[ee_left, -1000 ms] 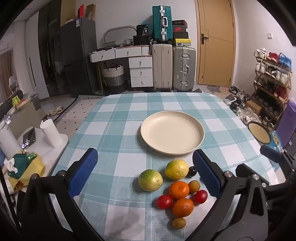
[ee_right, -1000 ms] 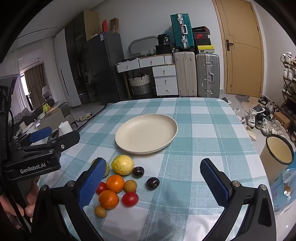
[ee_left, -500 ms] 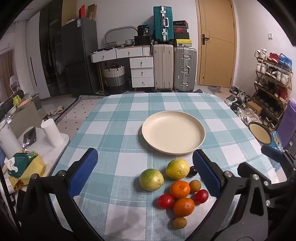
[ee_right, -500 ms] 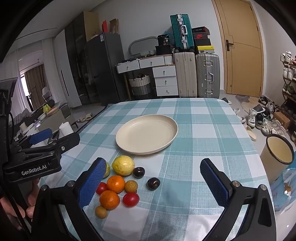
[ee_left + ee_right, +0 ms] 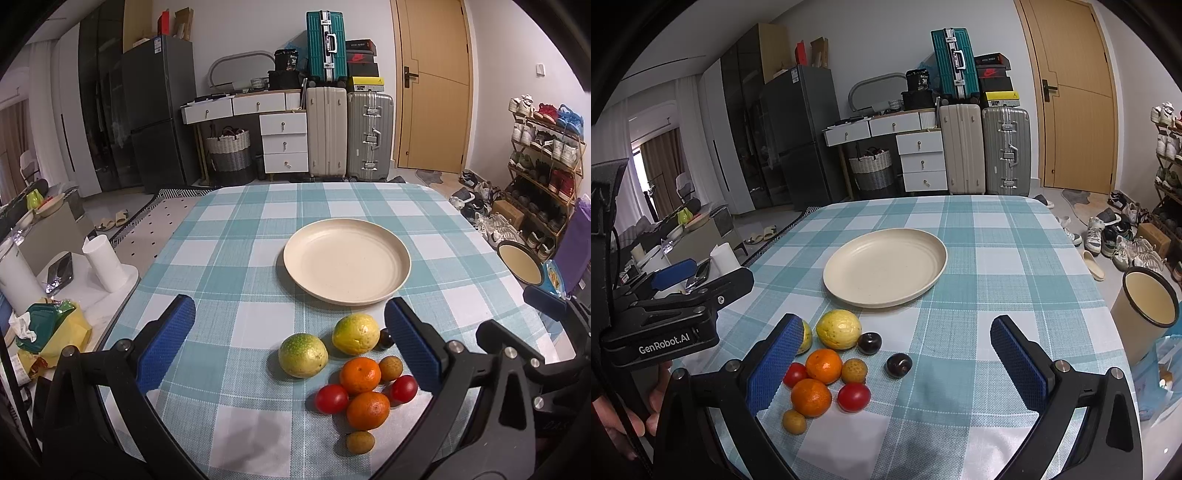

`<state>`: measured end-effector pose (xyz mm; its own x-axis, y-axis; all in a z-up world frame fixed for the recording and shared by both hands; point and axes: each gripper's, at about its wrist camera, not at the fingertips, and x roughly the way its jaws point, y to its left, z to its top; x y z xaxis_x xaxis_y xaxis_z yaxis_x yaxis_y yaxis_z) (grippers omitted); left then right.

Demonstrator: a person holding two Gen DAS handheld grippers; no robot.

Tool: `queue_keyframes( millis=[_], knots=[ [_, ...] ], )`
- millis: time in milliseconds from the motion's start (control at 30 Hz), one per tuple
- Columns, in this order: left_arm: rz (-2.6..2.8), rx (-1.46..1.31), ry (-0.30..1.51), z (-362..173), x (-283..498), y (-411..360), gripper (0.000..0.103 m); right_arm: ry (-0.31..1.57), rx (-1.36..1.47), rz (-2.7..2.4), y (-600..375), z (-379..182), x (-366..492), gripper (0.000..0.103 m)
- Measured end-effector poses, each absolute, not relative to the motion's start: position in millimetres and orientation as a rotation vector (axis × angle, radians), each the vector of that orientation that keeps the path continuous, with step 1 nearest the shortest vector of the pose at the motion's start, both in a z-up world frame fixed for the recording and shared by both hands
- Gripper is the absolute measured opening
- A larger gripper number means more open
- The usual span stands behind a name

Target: Organize fruits

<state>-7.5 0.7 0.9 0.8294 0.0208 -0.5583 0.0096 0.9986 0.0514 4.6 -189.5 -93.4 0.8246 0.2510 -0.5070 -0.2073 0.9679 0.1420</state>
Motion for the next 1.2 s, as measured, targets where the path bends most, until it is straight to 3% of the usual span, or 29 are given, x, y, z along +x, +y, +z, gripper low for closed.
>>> queue_keyframes(
  millis=[1200],
  knots=[
    [0.004,0.042,0.618,-18,-7,-1,0.102,0.547,0.089,0.241,-188,-92,5,0.103]
  ],
)
